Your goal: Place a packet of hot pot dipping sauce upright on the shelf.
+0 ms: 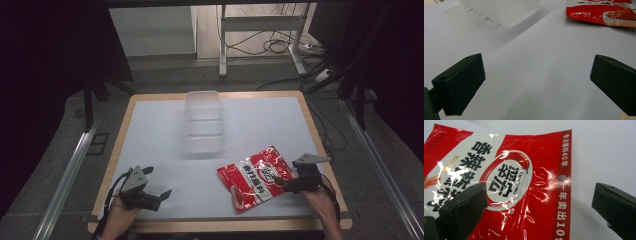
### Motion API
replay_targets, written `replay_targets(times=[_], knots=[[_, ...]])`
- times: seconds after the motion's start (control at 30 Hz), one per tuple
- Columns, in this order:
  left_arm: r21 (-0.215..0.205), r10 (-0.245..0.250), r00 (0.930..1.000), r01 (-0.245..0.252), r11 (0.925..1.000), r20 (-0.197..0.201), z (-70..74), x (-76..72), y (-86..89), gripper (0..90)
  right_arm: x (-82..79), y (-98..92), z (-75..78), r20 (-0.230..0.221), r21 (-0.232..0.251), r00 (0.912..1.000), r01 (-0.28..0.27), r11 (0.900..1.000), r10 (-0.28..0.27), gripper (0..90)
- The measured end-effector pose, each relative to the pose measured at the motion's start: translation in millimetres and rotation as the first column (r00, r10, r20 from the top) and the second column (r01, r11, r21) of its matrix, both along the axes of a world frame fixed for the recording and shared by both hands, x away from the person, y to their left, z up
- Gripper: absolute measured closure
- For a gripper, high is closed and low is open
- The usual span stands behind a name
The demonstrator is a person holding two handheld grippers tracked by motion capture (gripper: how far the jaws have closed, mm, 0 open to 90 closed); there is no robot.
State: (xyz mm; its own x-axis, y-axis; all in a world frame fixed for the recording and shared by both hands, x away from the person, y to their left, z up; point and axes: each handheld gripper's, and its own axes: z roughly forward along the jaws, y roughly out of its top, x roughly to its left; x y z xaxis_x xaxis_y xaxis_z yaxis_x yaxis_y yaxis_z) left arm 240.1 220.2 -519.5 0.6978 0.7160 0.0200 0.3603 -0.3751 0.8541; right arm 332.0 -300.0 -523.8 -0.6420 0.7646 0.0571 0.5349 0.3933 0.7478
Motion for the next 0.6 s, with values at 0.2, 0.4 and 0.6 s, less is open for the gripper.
replay_targets(times=[0.2,0.4,0.6], knots=[[0.007,-0.001,1.0000,0.001,1.0000,0.001,-0.2,0.1,-0.6,0.0,6.8,4.0,-4.3,-0.027,0.001,0.9992,-0.031,1.000,0.031,2.2],[0.011,-0.004,1.0000,0.004,0.9999,0.001,-0.4,0.0,-1.3,0.0,10.9,5.4,-4.7,-0.049,0.024,0.9980,-0.039,0.999,0.040,3.3],[0.013,-0.005,1.0000,0.005,0.9999,0.002,-0.5,-0.1,-1.6,0.0,10.2,9.9,-4.7,-0.073,0.081,0.9939,-0.076,0.994,0.082,3.9]])
